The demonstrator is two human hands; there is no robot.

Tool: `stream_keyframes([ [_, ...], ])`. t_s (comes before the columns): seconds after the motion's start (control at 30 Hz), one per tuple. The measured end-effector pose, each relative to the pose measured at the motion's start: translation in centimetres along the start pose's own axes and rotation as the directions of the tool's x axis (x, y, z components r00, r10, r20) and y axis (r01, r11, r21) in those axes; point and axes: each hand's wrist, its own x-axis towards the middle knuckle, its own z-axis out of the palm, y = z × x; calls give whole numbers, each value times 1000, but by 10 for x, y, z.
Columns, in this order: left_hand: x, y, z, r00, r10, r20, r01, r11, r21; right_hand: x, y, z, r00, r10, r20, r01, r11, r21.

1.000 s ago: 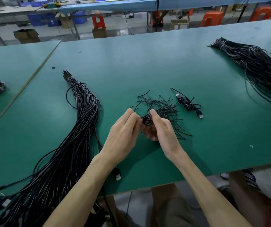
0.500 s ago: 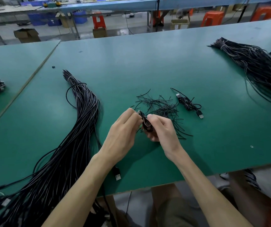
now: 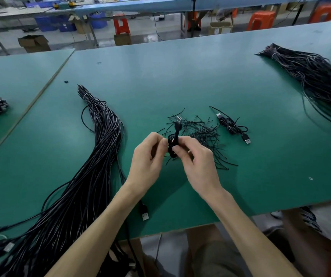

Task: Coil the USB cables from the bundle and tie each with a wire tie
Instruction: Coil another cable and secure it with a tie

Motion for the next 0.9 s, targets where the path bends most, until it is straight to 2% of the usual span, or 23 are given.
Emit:
stream_keyframes([
  [0.17,2,3,0,979,-147,143,178,956,-235,-2,0,2,974,-215,-77,185,941,-284],
  [0.23,3,1,-2,963,-200,180,243,933,-264,-3,1,3,969,-233,-83,200,934,-296],
  [0.33,4,-2,-3,955,-226,193,270,931,-246,-2,1,1,978,-178,-107,151,964,-219],
  [0.43,6,-5,-3,979,-165,119,180,974,-138,0,0,1,995,-69,-79,61,993,-101],
  [0.5,6,-7,-5,997,-77,17,78,997,-6,2,0,1,993,93,-77,-86,993,87],
  [0.57,6,-8,-7,998,15,-56,-7,990,140,5,-1,-1,960,278,-32,-246,894,374],
  [0.6,6,-9,-7,997,46,-65,-33,980,198,6,-1,-2,945,326,3,-291,839,459],
  [0.63,6,-11,-6,996,65,-58,-49,969,244,7,-1,-3,940,340,37,-317,823,471],
  [0.73,4,-13,-5,996,86,16,-86,945,316,5,2,-3,940,320,117,-341,869,359],
  [0.9,0,-8,-3,992,116,45,-124,874,469,5,9,-2,930,347,122,-368,866,338],
])
